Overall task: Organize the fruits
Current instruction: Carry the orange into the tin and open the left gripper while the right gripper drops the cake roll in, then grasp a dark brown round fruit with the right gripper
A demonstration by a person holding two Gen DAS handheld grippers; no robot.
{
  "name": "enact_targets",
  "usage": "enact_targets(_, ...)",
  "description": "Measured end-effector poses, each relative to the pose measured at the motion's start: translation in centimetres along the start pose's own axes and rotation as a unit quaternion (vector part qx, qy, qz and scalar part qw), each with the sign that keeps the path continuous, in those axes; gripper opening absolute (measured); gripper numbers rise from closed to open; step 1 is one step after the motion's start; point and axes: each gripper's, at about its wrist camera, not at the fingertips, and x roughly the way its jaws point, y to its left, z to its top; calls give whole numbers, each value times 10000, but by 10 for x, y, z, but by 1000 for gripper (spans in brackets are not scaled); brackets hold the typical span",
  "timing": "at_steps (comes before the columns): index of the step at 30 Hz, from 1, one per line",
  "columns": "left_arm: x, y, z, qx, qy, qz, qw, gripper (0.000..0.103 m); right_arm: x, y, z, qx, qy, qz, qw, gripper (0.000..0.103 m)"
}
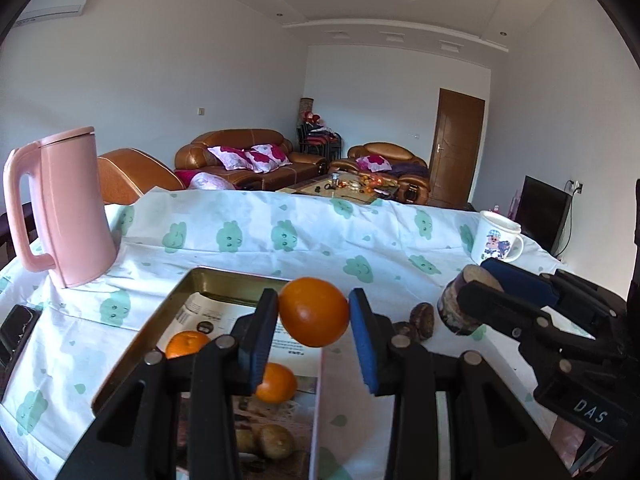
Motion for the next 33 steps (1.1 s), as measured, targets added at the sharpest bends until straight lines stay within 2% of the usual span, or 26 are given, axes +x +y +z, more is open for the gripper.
enact_targets(5, -2, 41, 5, -116, 73, 309, 9994, 38, 18, 23, 6, 65, 91, 379, 9992, 36)
enact_targets(12, 5, 89, 2, -326, 314, 729, 9963, 38, 46, 54, 3, -34, 306, 684, 9972, 36)
enact_targets(20, 16, 101, -7, -388, 556, 776, 9947, 38, 69, 76, -4, -160, 561, 853, 9946, 36)
enact_targets(25, 25, 105, -10, -393, 724, 804, 9933, 39, 82, 82, -10, -285, 778, 795, 9934, 36)
enact_targets(27, 24, 104, -10, -344, 709, 844, 9933, 41, 87, 83, -14, -313, 940, 859, 9914, 36)
enact_targets(29, 21, 104, -9, -347, 668, 902, 9931, 67, 87, 82, -16, -340, 975, 731, 9920, 36)
enact_targets(31, 16, 104, -8, -372, 558, 962, 9931, 76, 82, 77, -16, -273, 926, 778, 9923, 37)
enact_targets(33, 11, 105, -7, -429, 498, 914, 9936, 76, 75, 70, -16, -279, 880, 721, 9931, 37)
